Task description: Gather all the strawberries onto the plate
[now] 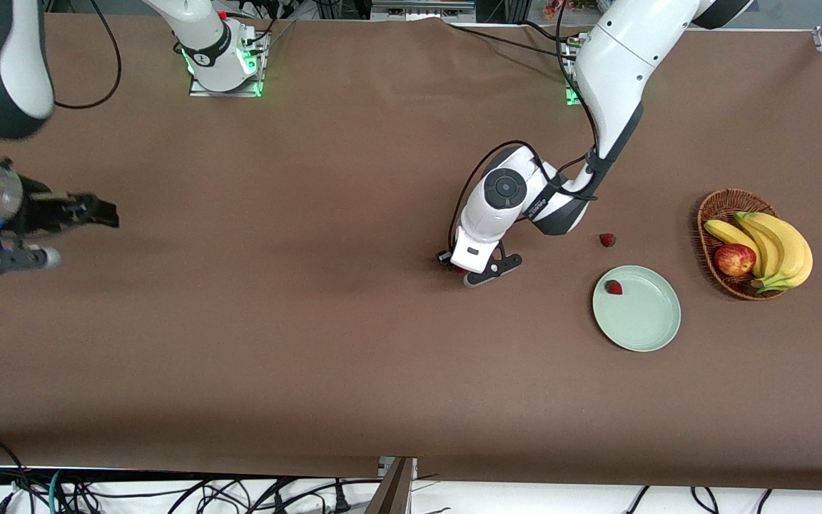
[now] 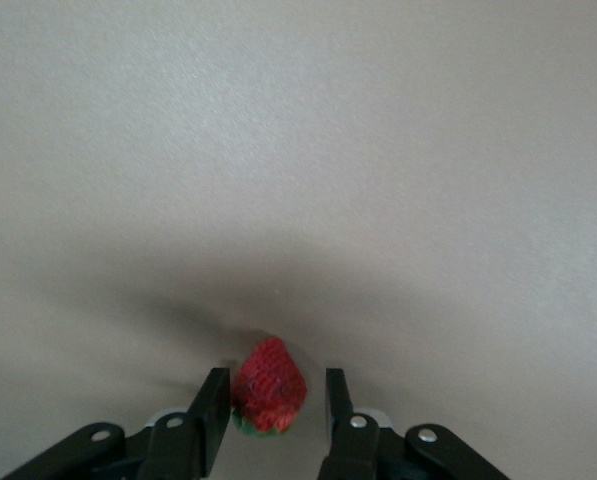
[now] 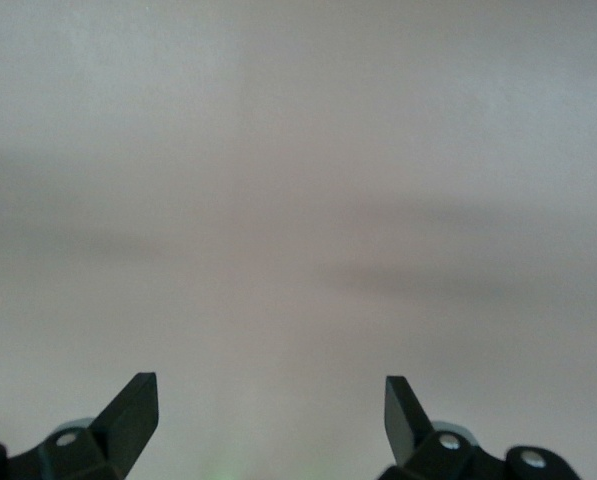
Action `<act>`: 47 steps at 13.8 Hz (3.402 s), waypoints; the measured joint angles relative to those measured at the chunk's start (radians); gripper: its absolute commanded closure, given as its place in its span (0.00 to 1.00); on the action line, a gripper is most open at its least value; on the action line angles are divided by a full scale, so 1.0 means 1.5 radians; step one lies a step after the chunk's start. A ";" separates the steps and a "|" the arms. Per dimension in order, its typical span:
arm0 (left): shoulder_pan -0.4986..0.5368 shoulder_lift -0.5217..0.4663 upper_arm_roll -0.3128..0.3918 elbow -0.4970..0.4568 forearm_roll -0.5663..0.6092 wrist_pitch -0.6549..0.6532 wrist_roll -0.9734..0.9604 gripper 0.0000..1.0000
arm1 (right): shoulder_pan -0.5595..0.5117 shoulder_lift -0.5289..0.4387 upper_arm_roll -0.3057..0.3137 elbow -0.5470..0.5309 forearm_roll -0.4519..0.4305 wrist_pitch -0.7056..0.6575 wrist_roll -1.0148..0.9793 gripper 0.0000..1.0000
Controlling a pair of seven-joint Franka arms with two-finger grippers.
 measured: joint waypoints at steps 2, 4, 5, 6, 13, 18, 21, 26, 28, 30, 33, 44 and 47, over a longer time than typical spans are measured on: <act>-0.002 0.013 0.001 0.000 0.029 -0.016 -0.001 0.52 | -0.011 -0.059 0.022 -0.009 -0.034 -0.025 0.000 0.00; -0.006 0.018 0.002 0.003 0.035 -0.023 -0.003 0.82 | -0.012 -0.103 0.040 -0.015 -0.048 -0.033 0.000 0.00; -0.006 0.018 0.002 0.004 0.035 -0.026 -0.006 0.94 | -0.012 -0.115 0.042 -0.020 -0.048 -0.036 0.000 0.00; -0.006 0.018 0.002 0.005 0.035 -0.028 -0.011 1.00 | -0.016 -0.121 0.042 -0.024 -0.048 -0.037 0.000 0.00; 0.030 0.006 0.007 0.030 0.035 -0.116 -0.031 1.00 | -0.051 -0.117 0.040 -0.040 -0.034 -0.050 -0.004 0.00; 0.163 -0.019 0.007 0.075 0.036 -0.206 0.106 0.97 | -0.051 -0.115 0.040 -0.040 -0.033 -0.057 -0.004 0.00; 0.276 -0.020 0.008 0.084 0.036 -0.218 0.267 0.94 | -0.051 -0.111 0.041 -0.040 -0.033 -0.057 -0.004 0.00; 0.362 -0.021 0.007 0.085 0.036 -0.253 0.419 0.00 | -0.051 -0.109 0.040 -0.040 -0.033 -0.057 -0.004 0.00; 0.363 -0.026 0.004 0.089 0.036 -0.296 0.431 0.00 | -0.051 -0.109 0.040 -0.040 -0.033 -0.057 -0.004 0.00; 0.364 -0.043 -0.004 0.085 0.036 -0.360 0.439 0.00 | -0.051 -0.109 0.040 -0.040 -0.033 -0.057 -0.004 0.00; 0.362 -0.097 -0.029 -0.002 0.030 -0.368 0.439 0.00 | -0.051 -0.109 0.040 -0.040 -0.033 -0.057 -0.004 0.00; 0.388 -0.199 -0.025 -0.357 0.029 -0.007 0.439 1.00 | -0.051 -0.109 0.042 -0.040 -0.032 -0.056 -0.004 0.00; 0.395 -0.204 -0.025 -0.351 0.029 -0.008 0.439 1.00 | -0.051 -0.109 0.042 -0.040 -0.032 -0.056 -0.004 0.00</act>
